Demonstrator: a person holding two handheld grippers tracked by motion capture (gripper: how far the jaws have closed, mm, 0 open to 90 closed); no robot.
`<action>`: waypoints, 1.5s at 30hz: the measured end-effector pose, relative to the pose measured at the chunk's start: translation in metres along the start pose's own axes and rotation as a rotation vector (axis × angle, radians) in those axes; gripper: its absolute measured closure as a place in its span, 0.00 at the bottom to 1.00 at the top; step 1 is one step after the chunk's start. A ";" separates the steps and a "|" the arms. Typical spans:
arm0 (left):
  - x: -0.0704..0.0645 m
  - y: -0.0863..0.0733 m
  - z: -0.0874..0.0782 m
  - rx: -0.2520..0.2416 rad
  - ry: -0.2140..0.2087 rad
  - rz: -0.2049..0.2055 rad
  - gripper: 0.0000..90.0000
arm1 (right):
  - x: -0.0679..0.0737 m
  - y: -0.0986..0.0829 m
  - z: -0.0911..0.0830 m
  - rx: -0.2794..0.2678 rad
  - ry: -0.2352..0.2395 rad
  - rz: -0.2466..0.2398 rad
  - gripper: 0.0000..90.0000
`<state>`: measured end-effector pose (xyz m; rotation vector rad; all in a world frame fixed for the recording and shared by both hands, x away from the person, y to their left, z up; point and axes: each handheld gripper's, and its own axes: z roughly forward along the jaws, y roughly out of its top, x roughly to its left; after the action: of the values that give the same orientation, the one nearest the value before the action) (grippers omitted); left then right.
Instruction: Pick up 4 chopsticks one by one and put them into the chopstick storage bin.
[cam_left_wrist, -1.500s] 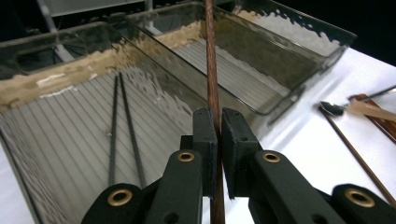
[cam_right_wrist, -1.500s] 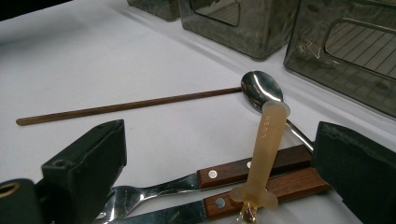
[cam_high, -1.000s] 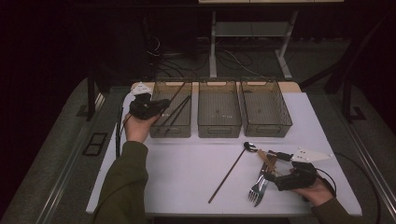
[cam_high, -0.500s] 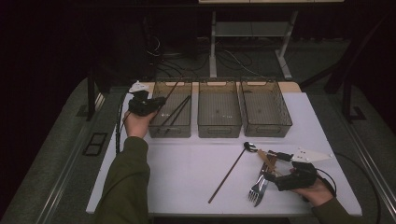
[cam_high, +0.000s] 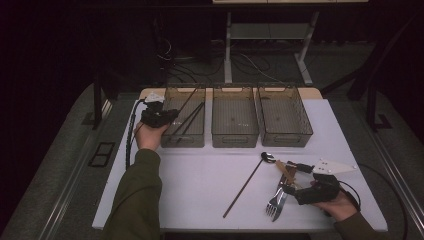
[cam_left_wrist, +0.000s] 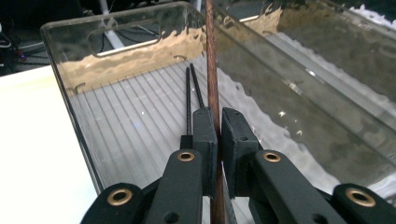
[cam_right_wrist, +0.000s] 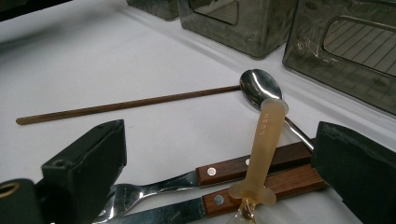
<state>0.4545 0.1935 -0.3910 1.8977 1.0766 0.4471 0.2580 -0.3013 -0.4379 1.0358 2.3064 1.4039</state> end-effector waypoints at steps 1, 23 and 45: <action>0.000 -0.001 0.000 0.003 0.001 0.002 0.94 | 0.000 0.000 0.000 0.000 0.000 -0.001 0.04; -0.007 0.002 -0.009 0.007 0.021 -0.015 0.63 | 0.000 0.000 0.000 0.002 -0.004 -0.004 0.04; -0.077 0.000 -0.040 0.014 -0.183 0.116 0.40 | 0.000 0.000 -0.001 -0.003 -0.010 -0.001 0.04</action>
<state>0.3854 0.1503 -0.3608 1.9783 0.8555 0.3237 0.2576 -0.3013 -0.4373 1.0384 2.2973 1.3980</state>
